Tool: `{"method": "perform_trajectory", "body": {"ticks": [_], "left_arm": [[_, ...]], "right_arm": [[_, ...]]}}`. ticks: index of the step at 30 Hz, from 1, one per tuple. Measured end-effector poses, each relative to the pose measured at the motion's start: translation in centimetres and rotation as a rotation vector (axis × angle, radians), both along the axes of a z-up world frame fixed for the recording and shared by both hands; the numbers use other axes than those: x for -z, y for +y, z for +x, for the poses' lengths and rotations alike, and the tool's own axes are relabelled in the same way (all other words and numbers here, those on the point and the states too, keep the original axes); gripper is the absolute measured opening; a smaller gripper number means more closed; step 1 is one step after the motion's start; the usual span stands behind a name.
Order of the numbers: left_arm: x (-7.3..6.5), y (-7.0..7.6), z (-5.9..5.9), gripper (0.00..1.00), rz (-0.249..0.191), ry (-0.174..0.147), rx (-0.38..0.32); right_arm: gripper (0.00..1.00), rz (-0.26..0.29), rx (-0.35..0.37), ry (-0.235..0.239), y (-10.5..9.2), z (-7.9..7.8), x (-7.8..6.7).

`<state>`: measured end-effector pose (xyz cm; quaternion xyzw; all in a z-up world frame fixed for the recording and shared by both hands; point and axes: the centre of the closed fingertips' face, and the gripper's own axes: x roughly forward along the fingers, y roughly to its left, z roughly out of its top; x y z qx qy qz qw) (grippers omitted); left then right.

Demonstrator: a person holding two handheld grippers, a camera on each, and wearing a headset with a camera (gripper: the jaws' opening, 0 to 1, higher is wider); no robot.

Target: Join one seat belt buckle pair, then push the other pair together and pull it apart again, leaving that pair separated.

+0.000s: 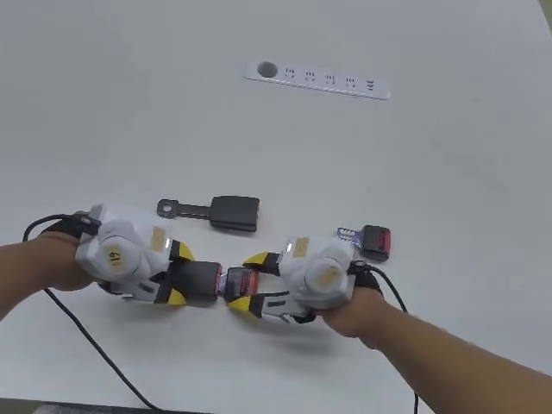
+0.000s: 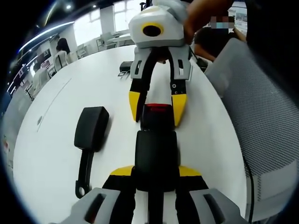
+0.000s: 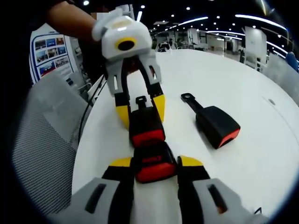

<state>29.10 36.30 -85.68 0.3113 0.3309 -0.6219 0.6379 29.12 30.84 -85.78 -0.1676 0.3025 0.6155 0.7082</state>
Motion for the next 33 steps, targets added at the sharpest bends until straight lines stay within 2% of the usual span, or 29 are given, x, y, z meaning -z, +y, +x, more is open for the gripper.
{"method": "perform_trajectory", "body": {"ticks": [4, 7, 11, 16, 25, 33], "left_arm": [[-0.22, -0.12, -0.06, 0.33, -0.045, -0.003, -0.006], [-0.27, 0.02, 0.07, 0.33, -0.084, 0.004, -0.016], [-0.40, -0.07, -0.01, 0.33, -0.106, 0.000, -0.003], [-0.48, -0.10, -0.07, 0.33, -0.151, -0.007, 0.012], [-0.49, -0.20, -0.14, 0.33, -0.163, -0.001, 0.024], [-0.45, -0.23, -0.24, 0.33, -0.145, 0.005, 0.067]], "right_arm": [[0.35, 0.011, -0.018, -0.004, 0.02, -0.02, -0.06], [0.35, 0.052, -0.001, -0.010, -0.08, -0.06, -0.03], [0.35, 0.071, 0.014, -0.014, -0.02, 0.02, -0.05], [0.34, 0.113, 0.022, 0.012, -0.32, -0.14, -0.11], [0.34, 0.117, 0.012, 0.014, -0.21, -0.22, -0.22], [0.33, 0.106, -0.028, 0.024, -0.26, -0.19, -0.22]]}}
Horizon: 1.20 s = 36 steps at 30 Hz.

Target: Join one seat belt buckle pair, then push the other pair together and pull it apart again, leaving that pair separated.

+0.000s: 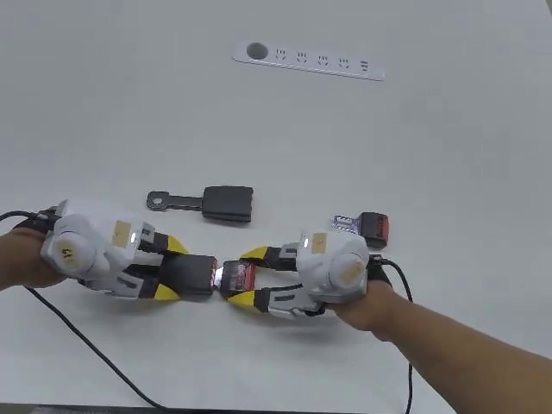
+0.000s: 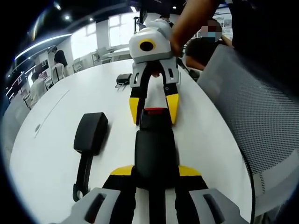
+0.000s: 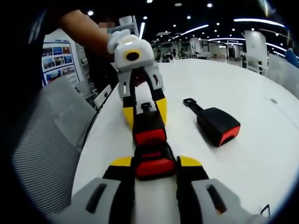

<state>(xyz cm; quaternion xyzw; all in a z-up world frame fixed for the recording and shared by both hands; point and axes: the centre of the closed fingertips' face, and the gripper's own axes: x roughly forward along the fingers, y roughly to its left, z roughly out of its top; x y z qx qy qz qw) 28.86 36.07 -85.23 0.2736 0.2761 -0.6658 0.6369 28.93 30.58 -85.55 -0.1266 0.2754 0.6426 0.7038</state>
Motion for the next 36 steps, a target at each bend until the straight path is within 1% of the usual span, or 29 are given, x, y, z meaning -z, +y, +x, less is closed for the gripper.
{"method": "perform_trajectory", "body": {"ticks": [19, 21, 23, 24, 25, 31, 33, 35, 36], "left_arm": [[0.05, 0.14, 0.01, 0.33, 0.002, -0.001, 0.000], [0.06, 0.15, 0.02, 0.33, 0.001, 0.000, -0.002], [0.07, 0.15, 0.02, 0.33, 0.003, 0.005, -0.009], [0.06, 0.13, 0.01, 0.33, 0.005, 0.002, -0.006], [0.05, 0.10, -0.02, 0.33, 0.008, 0.001, -0.006], [0.02, -0.09, -0.07, 0.34, 0.038, -0.008, 0.004], [0.04, -0.18, -0.04, 0.34, 0.060, -0.003, -0.001], [0.08, -0.22, -0.04, 0.35, 0.070, -0.002, -0.011], [0.16, -0.29, -0.02, 0.35, 0.089, -0.001, -0.026]], "right_arm": [[0.33, 0.003, -0.005, -0.003, 0.04, 0.01, 0.08], [0.34, 0.001, -0.006, 0.005, 0.07, 0.03, -0.02], [0.34, -0.008, -0.017, 0.000, 0.10, 0.04, -0.01], [0.34, -0.008, -0.018, -0.002, 0.09, 0.02, -0.01], [0.34, -0.014, -0.024, -0.015, 0.10, 0.00, 0.03], [0.36, -0.026, -0.028, -0.025, 0.11, -0.09, 0.05], [0.36, -0.046, -0.026, -0.021, 0.13, -0.06, 0.02], [0.37, -0.066, -0.033, -0.039, 0.09, -0.07, -0.08], [0.38, -0.069, 0.003, -0.029, 0.13, 0.12, -0.23]]}}
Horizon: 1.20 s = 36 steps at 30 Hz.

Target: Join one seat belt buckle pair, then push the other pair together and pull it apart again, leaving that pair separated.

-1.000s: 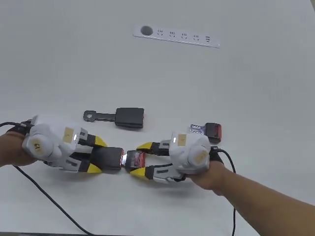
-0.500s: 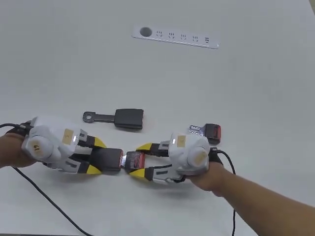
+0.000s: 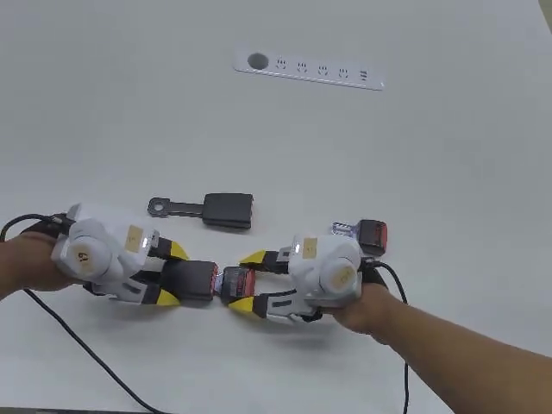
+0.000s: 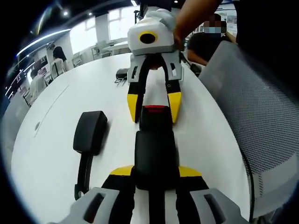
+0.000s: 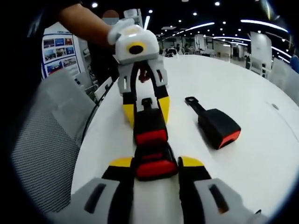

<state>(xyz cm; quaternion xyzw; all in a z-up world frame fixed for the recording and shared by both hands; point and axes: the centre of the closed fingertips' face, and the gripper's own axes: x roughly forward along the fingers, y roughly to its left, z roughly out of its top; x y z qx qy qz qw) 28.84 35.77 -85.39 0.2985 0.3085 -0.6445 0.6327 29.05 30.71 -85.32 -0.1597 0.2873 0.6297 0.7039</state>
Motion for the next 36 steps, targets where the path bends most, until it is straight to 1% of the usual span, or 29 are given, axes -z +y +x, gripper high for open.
{"method": "perform_trajectory", "body": {"ticks": [1, 2, 3, 4, 5, 6, 7, 8, 9, 11, 12, 13, 14, 15, 16, 17, 18, 19, 20, 21, 22, 24, 26, 29, 31, 32, 33, 35, 36], "left_arm": [[0.0, -0.1, 0.0, 0.35, 0.010, 0.000, -0.007], [0.1, 0.3, 0.0, 0.35, 0.050, 0.019, -0.066], [-0.1, 0.1, -0.1, 0.36, 0.045, 0.038, -0.091], [-0.6, -0.2, 0.1, 0.37, 0.017, 0.051, -0.135], [-1.1, -0.6, 0.5, 0.41, -0.037, 0.053, -0.151], [-2.0, -0.8, 0.9, 0.49, -0.081, 0.064, -0.204], [-2.8, -0.7, 1.4, 0.55, -0.098, 0.063, -0.249], [-3.3, -0.7, 1.8, 0.60, -0.115, 0.054, -0.269], [-4.0, -0.8, 2.1, 0.66, -0.137, 0.039, -0.279], [-4.9, -0.5, 2.9, 0.71, -0.149, 0.015, -0.323], [-5.4, -0.6, 3.3, 0.74, -0.168, 0.005, -0.340], [-6.1, -0.9, 3.8, 0.75, -0.197, 0.004, -0.359], [-6.4, -1.0, 4.0, 0.78, -0.206, 0.012, -0.372], [-6.7, -1.1, 4.2, 0.79, -0.205, 0.013, -0.379], [-6.9, -1.3, 4.7, 0.80, -0.204, -0.001, -0.388], [-7.2, -1.6, 5.3, 0.80, -0.206, -0.020, -0.387], [-7.3, -1.8, 5.6, 0.81, -0.207, -0.024, -0.389], [-7.4, -2.2, 6.0, 0.82, -0.208, -0.027, -0.391], [-7.5, -2.4, 6.3, 0.82, -0.207, -0.033, -0.388], [-7.7, -2.7, 6.9, 0.82, -0.203, -0.051, -0.387], [-7.8, -2.8, 7.2, 0.83, -0.204, -0.058, -0.389], [-8.1, -3.2, 8.0, 0.83, -0.212, -0.062, -0.392], [-7.9, -3.4, 8.6, 0.83, -0.200, -0.065, -0.388], [-7.6, -3.5, 9.2, 0.82, -0.183, -0.075, -0.359], [-7.2, -3.6, 9.7, 0.81, -0.170, -0.073, -0.344], [-7.0, -3.7, 10.0, 0.81, -0.165, -0.070, -0.335], [-6.7, -3.7, 10.1, 0.80, -0.159, -0.065, -0.327], [-6.1, -3.7, 10.4, 0.77, -0.142, -0.056, -0.307], [-5.7, -3.7, 10.6, 0.76, -0.127, -0.051, -0.298]], "right_arm": [[0.43, 0.023, 0.031, 0.027, 0.1, 0.0, -0.4], [0.50, 0.064, 0.050, 0.065, 0.5, -0.1, -1.2], [0.59, 0.072, 0.079, 0.062, 0.4, 0.3, -1.5], [0.69, 0.087, 0.100, 0.048, 0.3, 0.8, -2.0], [0.75, 0.098, 0.120, 0.046, 0.1, 1.1, -2.4], [0.81, 0.106, 0.150, 0.045, -0.3, 1.4, -2.9], [0.87, 0.109, 0.155, 0.024, -0.9, 1.6, -3.3], [0.89, 0.109, 0.162, 0.007, -1.3, 1.7, -3.6], [0.89, 0.106, 0.170, -0.007, -1.9, 1.9, -3.8], [0.89, 0.110, 0.202, -0.013, -3.2, 2.2, -4.4], [0.90, 0.116, 0.230, -0.017, -4.1, 2.5, -4.9], [0.91, 0.121, 0.241, -0.027, -4.7, 2.8, -5.2], [0.91, 0.124, 0.259, -0.044, -5.7, 3.2, -5.7], [0.91, 0.118, 0.271, -0.059, -6.5, 3.6, -5.9], [0.92, 0.102, 0.289, -0.070, -7.6, 4.1, -6.1], [0.93, 0.096, 0.299, -0.069, -8.3, 4.4, -6.2], [0.94, 0.091, 0.316, -0.065, -9.4, 4.9, -6.4], [0.94, 0.089, 0.321, -0.066, -9.8, 5.1, -6.4], [0.92, 0.080, 0.331, -0.084, -11.0, 5.7, -6.5], [0.91, 0.080, 0.332, -0.115, -11.7, 6.2, -6.8], [0.90, 0.076, 0.342, -0.111, -12.7, 6.6, -6.9], [0.90, 0.050, 0.356, -0.085, -14.4, 7.2, -6.6], [0.87, 0.021, 0.347, -0.118, -15.9, 8.0, -6.3], [0.83, 0.011, 0.345, -0.094, -17.2, 8.5, -6.0], [0.82, -0.007, 0.329, -0.100, -18.0, 8.9, -5.5], [0.82, -0.025, 0.318, -0.090, -18.4, 8.9, -5.1], [0.81, -0.028, 0.312, -0.074, -18.6, 8.9, -4.9], [0.79, -0.036, 0.295, -0.066, -18.8, 9.0, -4.3], [0.78, -0.052, 0.280, -0.038, -19.0, 8.8, -3.8]]}}
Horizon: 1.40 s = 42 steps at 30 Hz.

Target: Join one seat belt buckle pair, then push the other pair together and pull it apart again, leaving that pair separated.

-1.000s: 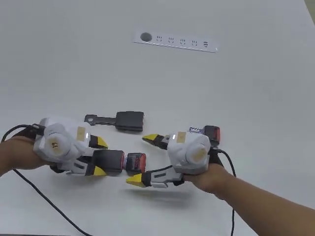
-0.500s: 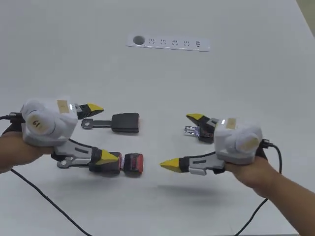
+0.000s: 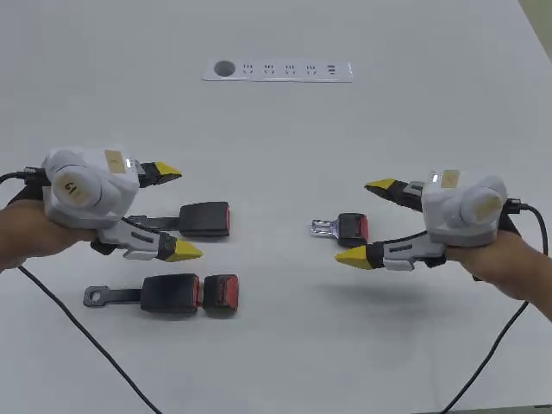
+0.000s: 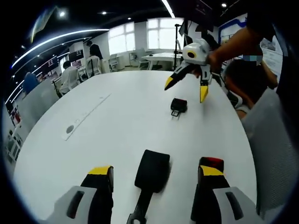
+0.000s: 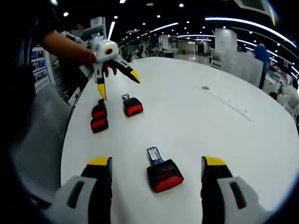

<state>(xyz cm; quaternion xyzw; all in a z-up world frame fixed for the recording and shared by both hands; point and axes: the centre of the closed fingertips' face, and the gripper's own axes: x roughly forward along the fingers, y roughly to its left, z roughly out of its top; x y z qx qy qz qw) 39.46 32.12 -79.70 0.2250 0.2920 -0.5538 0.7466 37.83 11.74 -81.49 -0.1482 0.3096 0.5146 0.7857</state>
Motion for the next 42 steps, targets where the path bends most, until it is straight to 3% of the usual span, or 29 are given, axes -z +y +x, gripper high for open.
{"method": "perform_trajectory", "body": {"ticks": [9, 14, 16, 18, 21, 24, 26, 28, 29, 32, 33, 35, 38, 40, 42], "left_arm": [[2.8, -0.3, 0.7, 0.72, 0.041, 0.044, 0.057], [3.9, -0.4, 0.6, 0.69, 0.056, 0.060, 0.087], [4.2, -0.4, 0.5, 0.66, 0.056, 0.074, 0.093], [4.6, -0.4, 0.4, 0.61, 0.058, 0.089, 0.101], [4.9, -0.3, 0.6, 0.57, 0.059, 0.083, 0.103], [5.2, -0.4, 0.2, 0.51, 0.062, 0.104, 0.122], [5.4, -0.3, 0.2, 0.44, 0.069, 0.105, 0.130], [5.4, -0.3, 0.2, 0.44, 0.067, 0.097, 0.134], [5.3, -0.4, 0.3, 0.44, 0.061, 0.097, 0.134], [5.5, -0.4, 0.8, 0.36, 0.082, 0.047, 0.156], [5.4, -0.4, 0.6, 0.36, 0.079, 0.062, 0.167], [5.4, -0.4, 0.8, 0.36, 0.074, 0.059, 0.165], [5.4, -0.4, 0.7, 0.35, 0.070, 0.055, 0.173], [5.4, -0.4, 0.7, 0.35, 0.088, 0.037, 0.198], [5.5, -0.4, 0.7, 0.35, 0.096, 0.039, 0.205]], "right_arm": [[0.72, -0.033, -0.084, 0.075, -0.1, -0.1, 2.1], [0.65, -0.054, -0.116, 0.091, -0.4, -0.1, 2.8], [0.64, -0.048, -0.119, 0.135, -0.4, -0.3, 3.0], [0.62, -0.055, -0.141, 0.116, -0.5, -0.2, 3.1], [0.59, -0.075, -0.166, 0.121, -0.6, -0.4, 3.4], [0.55, -0.099, -0.209, 0.102, -0.5, -0.5, 3.7], [0.50, -0.097, -0.208, 0.114, -0.5, -0.3, 3.6], [0.44, -0.127, -0.227, 0.078, -0.8, 0.0, 3.9], [0.42, -0.118, -0.223, 0.090, -0.7, -0.1, 3.8], [0.37, -0.125, -0.247, 0.075, -0.7, 0.0, 3.9], [0.37, -0.121, -0.248, 0.079, -0.7, 0.2, 4.0], [0.36, -0.107, -0.243, 0.091, -0.7, 0.4, 4.0], [0.36, -0.106, -0.268, 0.070, -0.8, 0.2, 4.1], [0.35, -0.103, -0.271, 0.068, -0.8, 0.2, 4.1], [0.35, -0.090, -0.270, 0.067, -0.9, 0.2, 4.1]]}}
